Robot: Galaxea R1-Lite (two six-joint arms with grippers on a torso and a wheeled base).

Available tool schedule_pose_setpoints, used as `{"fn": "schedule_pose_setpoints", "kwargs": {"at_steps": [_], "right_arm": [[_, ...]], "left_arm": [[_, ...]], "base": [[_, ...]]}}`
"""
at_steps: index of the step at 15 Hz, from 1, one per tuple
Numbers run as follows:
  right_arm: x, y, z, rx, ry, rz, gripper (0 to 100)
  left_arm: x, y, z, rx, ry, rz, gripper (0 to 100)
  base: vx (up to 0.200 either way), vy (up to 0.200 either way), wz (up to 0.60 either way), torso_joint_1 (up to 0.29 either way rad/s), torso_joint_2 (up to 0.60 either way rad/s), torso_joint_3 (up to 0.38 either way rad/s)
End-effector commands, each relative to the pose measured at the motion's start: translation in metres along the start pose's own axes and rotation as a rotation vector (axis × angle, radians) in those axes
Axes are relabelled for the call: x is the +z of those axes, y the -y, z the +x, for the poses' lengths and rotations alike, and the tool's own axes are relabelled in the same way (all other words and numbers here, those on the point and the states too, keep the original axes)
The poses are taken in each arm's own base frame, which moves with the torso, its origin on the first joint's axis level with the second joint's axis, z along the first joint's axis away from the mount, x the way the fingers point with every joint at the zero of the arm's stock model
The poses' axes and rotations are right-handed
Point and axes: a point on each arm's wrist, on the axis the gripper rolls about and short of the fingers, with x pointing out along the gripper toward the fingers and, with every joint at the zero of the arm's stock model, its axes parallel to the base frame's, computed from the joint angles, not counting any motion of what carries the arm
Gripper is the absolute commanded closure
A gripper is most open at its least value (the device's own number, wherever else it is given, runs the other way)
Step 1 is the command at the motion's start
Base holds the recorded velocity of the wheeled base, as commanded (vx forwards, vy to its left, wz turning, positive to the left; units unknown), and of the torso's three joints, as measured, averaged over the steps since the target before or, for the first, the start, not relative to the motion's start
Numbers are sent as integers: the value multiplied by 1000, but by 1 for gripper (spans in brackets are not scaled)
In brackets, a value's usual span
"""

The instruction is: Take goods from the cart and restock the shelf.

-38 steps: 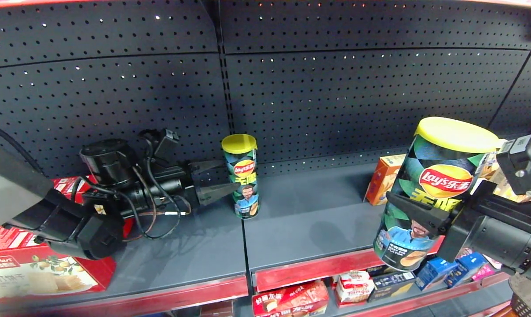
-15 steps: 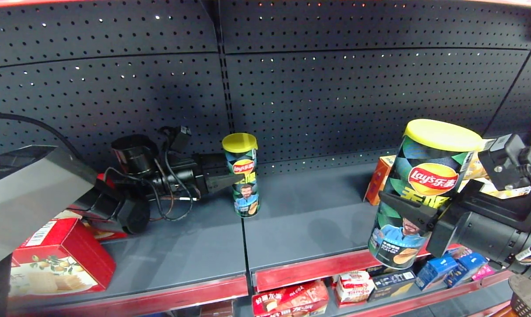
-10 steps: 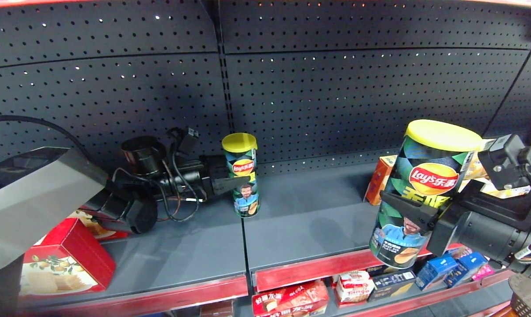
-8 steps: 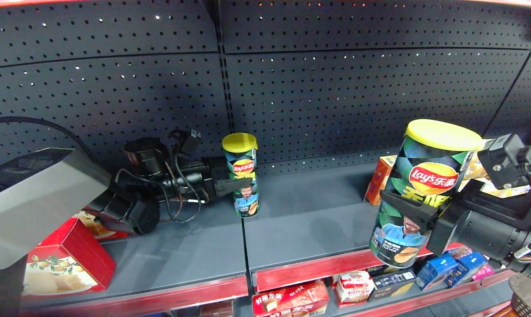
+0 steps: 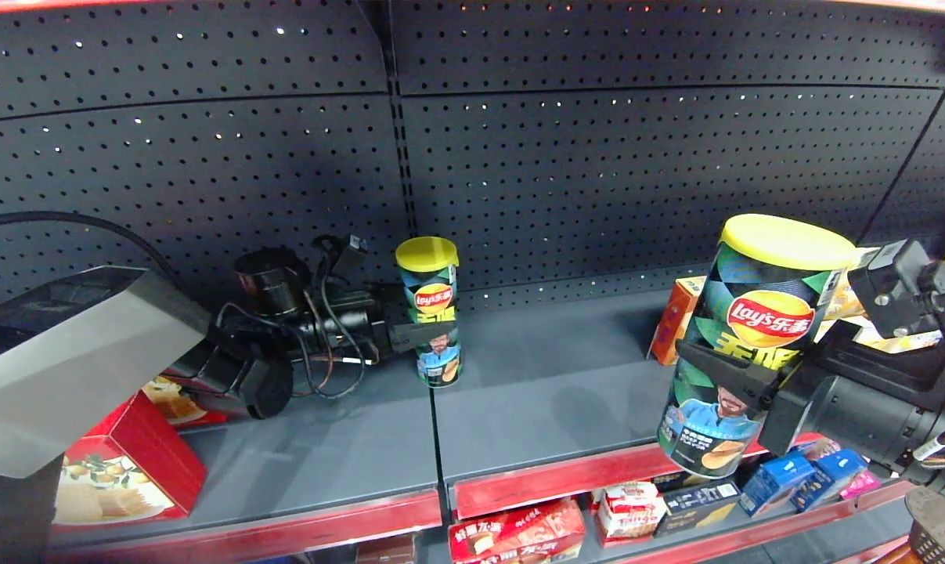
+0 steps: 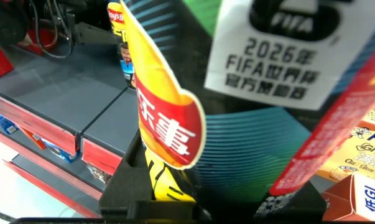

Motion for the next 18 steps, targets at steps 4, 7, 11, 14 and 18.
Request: {"fn": "schedule_pose_setpoints", "kwargs": {"at_steps": [4,7,11,14,18], "right_arm": [[-1,0,-1,0,-1,0,100],[-2,2,-2,-13,-8,0,100],[-3,2,-2,-11,-11,0,100],[-4,2,-2,-11,-14,1,100],[-5,2,-2,-12,-20,1,100]], "left_arm": [[8,-11,8,-4,3,8,0],[4,-13,10,-6,4,14,100],[4,-6,19,-30,0,7,100],[12,2,16,-31,2,7,100],[12,28,1,-27,-20,-29,100]], "base": [[0,0,0,0,0,0],[0,0,0,0,0,0],[0,0,0,0,0,0],[0,0,0,0,0,0],[0,0,0,0,0,0]]}}
